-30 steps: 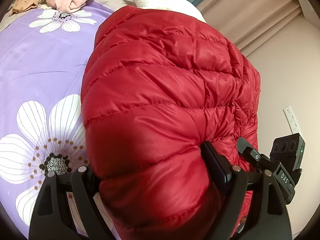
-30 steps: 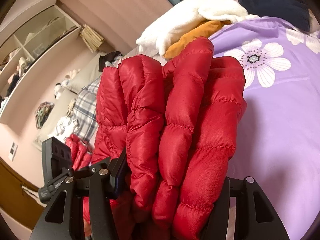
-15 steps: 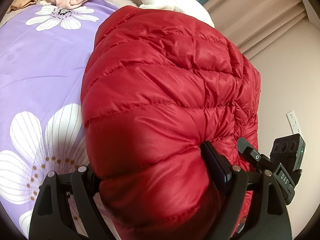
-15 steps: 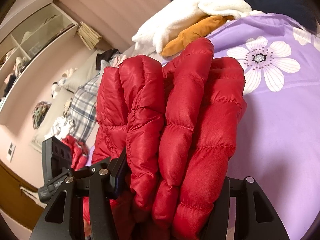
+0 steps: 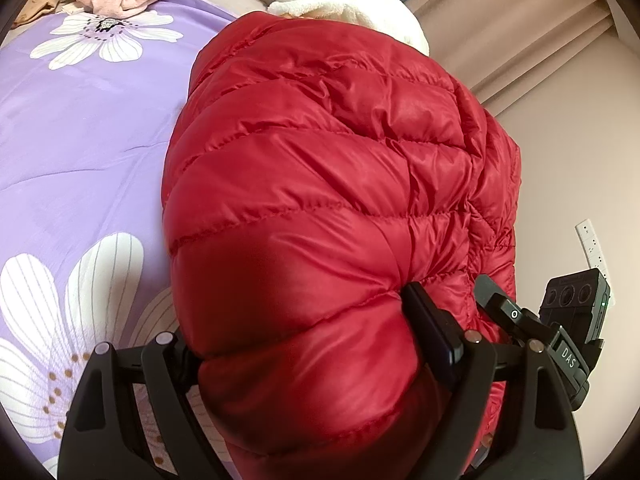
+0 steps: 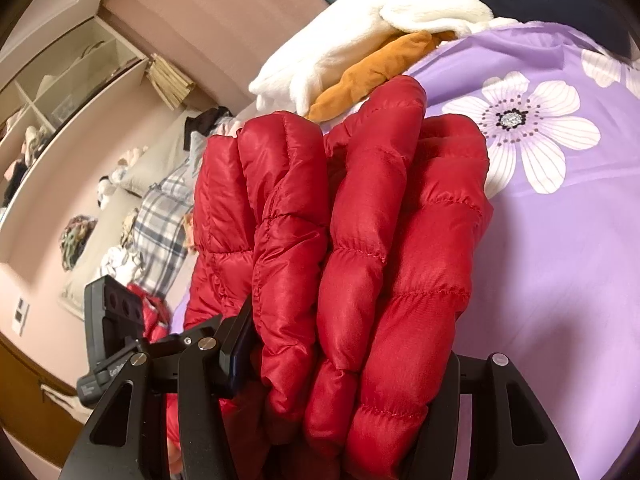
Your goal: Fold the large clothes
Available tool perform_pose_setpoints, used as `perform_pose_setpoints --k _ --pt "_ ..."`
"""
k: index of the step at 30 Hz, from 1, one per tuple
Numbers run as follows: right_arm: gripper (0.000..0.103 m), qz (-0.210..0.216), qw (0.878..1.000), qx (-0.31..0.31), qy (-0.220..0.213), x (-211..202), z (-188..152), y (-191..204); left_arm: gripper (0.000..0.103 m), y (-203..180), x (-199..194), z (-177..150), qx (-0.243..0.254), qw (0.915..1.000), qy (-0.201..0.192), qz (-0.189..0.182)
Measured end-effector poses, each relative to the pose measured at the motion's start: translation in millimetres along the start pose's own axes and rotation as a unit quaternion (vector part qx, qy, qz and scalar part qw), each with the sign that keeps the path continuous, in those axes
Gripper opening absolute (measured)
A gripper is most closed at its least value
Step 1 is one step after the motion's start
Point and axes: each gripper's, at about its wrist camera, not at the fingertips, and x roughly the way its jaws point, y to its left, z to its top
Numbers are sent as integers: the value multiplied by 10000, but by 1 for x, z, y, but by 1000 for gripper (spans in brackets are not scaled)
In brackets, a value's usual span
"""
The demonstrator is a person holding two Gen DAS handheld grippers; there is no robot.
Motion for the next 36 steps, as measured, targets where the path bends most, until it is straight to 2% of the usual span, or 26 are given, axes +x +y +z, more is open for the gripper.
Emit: perform_pose_setpoints --k 36 --pt "57 -97 9997 229 20 11 -1 0 88 3 3 4 -31 9999 -30 165"
